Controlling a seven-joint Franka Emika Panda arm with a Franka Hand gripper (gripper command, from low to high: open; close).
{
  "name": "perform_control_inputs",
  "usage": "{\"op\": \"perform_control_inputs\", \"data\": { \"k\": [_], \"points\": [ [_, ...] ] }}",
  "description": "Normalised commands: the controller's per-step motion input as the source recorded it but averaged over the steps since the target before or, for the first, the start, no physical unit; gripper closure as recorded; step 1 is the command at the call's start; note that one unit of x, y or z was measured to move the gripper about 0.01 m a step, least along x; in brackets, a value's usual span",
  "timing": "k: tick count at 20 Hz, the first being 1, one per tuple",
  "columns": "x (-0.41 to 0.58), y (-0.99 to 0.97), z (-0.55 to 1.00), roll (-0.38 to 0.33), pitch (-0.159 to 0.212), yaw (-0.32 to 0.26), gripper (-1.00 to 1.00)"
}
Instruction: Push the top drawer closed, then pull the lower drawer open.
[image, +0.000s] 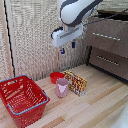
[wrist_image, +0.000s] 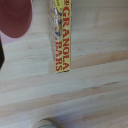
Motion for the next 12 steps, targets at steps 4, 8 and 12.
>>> {"op": "perform_control_inputs", "data": {
  "k": [4, 8, 12],
  "points": [
    [-0.001, -0.07, 0.00, -0.375, 0.000, 0.119, -1.00],
    [0.000, -0.07, 0.00, -0.375, 0.000, 0.121, -1.00],
    [0.000, -0.06, 0.01, -0.374, -0.001, 0.121, -1.00]
  ]
}}
